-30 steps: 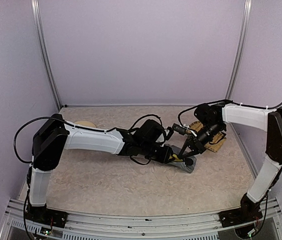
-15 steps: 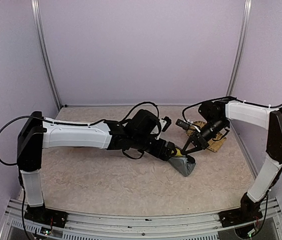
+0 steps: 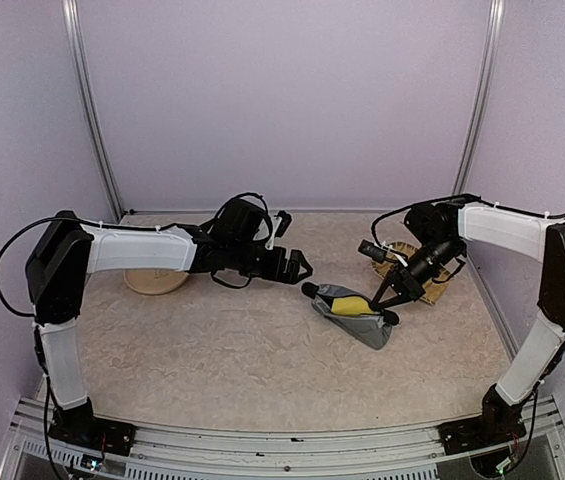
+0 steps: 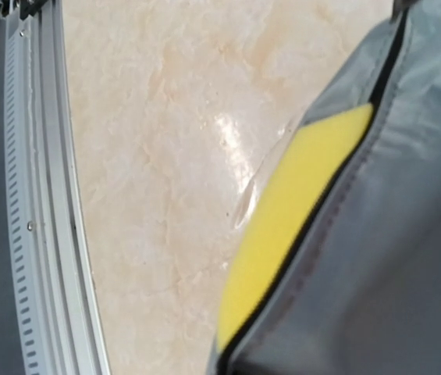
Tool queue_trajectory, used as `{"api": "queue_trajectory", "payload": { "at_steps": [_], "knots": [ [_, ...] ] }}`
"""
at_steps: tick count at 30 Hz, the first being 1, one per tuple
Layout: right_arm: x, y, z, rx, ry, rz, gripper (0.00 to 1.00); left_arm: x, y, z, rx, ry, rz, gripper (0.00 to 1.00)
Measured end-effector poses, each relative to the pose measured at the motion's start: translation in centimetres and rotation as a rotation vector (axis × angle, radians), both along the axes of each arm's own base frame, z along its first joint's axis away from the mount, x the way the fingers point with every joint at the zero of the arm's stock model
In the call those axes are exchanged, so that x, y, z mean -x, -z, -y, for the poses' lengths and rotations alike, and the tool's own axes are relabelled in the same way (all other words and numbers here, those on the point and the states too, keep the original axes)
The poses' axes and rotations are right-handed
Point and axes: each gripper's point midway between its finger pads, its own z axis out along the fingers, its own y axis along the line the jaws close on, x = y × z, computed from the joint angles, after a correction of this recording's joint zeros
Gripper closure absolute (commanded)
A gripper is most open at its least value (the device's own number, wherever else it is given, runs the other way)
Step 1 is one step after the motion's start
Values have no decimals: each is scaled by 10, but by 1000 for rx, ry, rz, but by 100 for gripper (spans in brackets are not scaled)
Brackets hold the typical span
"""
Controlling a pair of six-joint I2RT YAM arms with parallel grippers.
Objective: Sort the hair-cutting tools
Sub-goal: Pass from the right arm to the left
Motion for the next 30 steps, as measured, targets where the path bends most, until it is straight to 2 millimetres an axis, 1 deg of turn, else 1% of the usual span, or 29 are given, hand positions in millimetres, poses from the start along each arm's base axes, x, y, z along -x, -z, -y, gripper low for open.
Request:
{"api": "queue_trajectory", "payload": {
  "at_steps": [1,3,6,10,13,16,18,21,23,30],
  "knots": [
    [0,1,1,2,1,-2,100,-2,10,-5,2,8,-31,5],
    [0,2,2,4,3,-5,100,1,21,-5,14,40,-74,12],
    [0,3,3,5,6,-4,100,10,32,3,44,113,-113,19],
    [-1,3,3,7,7,-3,100,23,41,17,82,201,-140,39],
    [-1,3,4,10,8,-3,100,29,53,22,95,233,-174,57],
    [-1,4,4,13,8,-1,100,33,67,26,109,257,-216,70],
    [-1,4,4,14,8,-1,100,35,72,28,123,268,-240,70],
    [-2,5,5,20,10,3,100,36,69,31,153,276,-255,60],
    [-2,5,6,22,12,3,100,34,64,34,175,278,-243,58],
    [-4,5,6,21,15,8,99,28,50,35,199,267,-200,62]
  ]
}}
